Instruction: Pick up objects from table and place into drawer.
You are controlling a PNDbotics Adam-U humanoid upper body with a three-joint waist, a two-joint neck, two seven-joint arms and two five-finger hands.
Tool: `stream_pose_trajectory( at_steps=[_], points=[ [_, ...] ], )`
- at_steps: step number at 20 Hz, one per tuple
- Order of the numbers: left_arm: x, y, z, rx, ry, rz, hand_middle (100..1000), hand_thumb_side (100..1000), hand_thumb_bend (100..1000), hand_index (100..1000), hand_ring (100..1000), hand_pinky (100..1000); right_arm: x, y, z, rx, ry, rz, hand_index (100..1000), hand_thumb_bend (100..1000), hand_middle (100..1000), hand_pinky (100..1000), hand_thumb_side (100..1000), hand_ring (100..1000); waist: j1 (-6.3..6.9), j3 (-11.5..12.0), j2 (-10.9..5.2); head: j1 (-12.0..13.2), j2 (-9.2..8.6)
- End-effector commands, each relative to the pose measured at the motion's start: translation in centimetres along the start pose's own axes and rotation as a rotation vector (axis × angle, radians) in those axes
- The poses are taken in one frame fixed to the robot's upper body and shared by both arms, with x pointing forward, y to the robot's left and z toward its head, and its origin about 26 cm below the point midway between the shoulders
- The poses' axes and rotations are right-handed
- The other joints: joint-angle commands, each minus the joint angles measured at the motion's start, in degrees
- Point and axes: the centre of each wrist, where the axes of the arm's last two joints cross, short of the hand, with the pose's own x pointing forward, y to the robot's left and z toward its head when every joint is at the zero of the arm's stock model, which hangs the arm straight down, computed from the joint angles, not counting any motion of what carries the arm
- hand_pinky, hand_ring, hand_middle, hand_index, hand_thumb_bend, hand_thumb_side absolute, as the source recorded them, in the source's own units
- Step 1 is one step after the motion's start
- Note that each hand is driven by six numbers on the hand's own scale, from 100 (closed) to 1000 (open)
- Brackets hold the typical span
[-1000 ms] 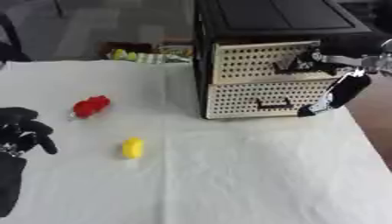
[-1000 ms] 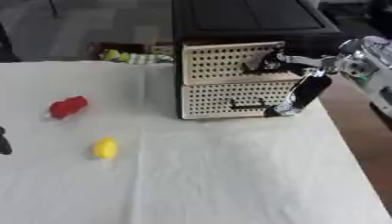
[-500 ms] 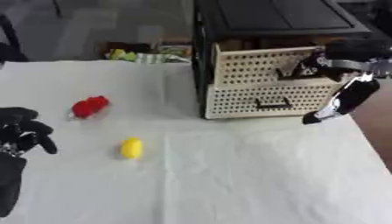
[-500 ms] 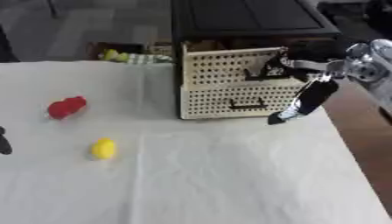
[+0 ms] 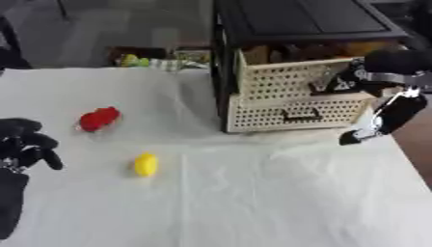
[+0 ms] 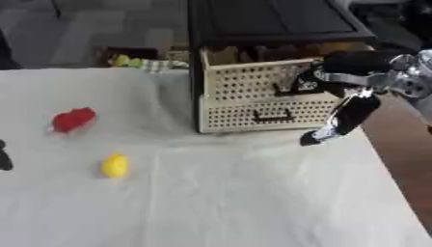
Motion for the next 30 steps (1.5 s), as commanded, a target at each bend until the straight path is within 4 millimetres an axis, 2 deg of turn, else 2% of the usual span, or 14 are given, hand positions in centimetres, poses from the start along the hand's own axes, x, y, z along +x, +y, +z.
stream_pose_trajectory(
  at_steps=[1,12,13,14,21,30],
  points=[
    [0.4,-0.1,-0.5,-0.017,-0.018,-0.002,646,873,138,686,599,439,0.0,-0.7,1.2,0.004,0.007,0.009,775,627,100,100,546,264,-0.02,-0.18,-1.19,-0.29,-0.46],
    [0.4,-0.1,-0.5,-0.014,-0.019,0.0,647,872,137,685,599,439,0.5,0.0,1.6,0.043,-0.008,-0.049,777,633,100,100,540,265,0.12,-0.19,-1.32,-0.5,-0.54],
    [0.4,-0.2,-0.5,-0.014,-0.019,0.001,647,872,137,684,599,439,0.7,-0.1,1.7,0.04,-0.014,-0.055,779,657,100,100,588,266,0.12,-0.21,-1.33,-0.51,-0.55],
    [0.4,-0.2,-0.5,-0.015,-0.018,0.001,647,873,137,684,599,439,0.8,-0.2,1.7,0.035,-0.022,-0.061,780,639,100,100,540,268,0.11,-0.21,-1.33,-0.53,-0.55],
    [0.4,-0.2,-0.5,-0.016,-0.012,-0.001,648,875,138,683,600,439,1.8,-1.2,2.1,0.01,-0.045,-0.076,777,641,100,100,545,269,-0.04,-0.25,-1.31,-0.43,-0.56],
    [0.4,-0.2,-0.4,-0.016,-0.008,-0.003,648,876,139,681,601,439,2.0,-0.8,2.8,0.034,-0.041,-0.114,776,649,100,100,533,267,-0.11,-0.43,-1.35,-0.39,-0.53]
  ],
)
